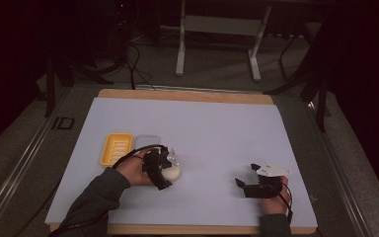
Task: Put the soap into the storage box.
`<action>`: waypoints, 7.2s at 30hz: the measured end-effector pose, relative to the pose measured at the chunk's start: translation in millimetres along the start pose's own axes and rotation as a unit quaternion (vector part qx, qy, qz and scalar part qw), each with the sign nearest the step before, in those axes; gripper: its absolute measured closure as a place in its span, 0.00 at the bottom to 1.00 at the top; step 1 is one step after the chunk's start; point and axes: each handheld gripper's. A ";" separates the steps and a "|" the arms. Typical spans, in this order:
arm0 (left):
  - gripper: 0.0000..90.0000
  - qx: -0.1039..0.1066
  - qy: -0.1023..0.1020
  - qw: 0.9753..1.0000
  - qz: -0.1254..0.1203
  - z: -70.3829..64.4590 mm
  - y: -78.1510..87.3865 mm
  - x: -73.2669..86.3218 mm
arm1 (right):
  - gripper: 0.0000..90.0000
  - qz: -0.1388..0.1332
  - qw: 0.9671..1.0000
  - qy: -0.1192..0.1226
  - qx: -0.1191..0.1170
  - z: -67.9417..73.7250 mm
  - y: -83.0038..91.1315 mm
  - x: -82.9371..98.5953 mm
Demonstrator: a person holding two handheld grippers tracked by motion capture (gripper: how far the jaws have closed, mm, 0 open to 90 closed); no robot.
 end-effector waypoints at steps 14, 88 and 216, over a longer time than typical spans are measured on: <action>0.19 0.010 -0.002 1.000 0.019 3.8 -6.0 -7.7 | 0.16 0.001 1.000 0.000 0.001 0.0 -0.4 -0.2; 0.29 0.032 -0.020 0.997 0.063 20.3 0.5 -18.0 | 0.16 0.005 1.000 0.001 0.001 0.2 -1.0 -0.6; 0.29 -0.005 0.179 0.983 0.034 104.3 75.9 100.9 | 0.16 0.007 1.000 0.003 0.001 0.5 -1.3 -0.8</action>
Point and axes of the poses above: each handheld gripper's, and its own axes: y roughly backward along the jaws, x roughly out of its underside, z roughly to its left, and after that the axes turned 11 degrees about z, right-handed
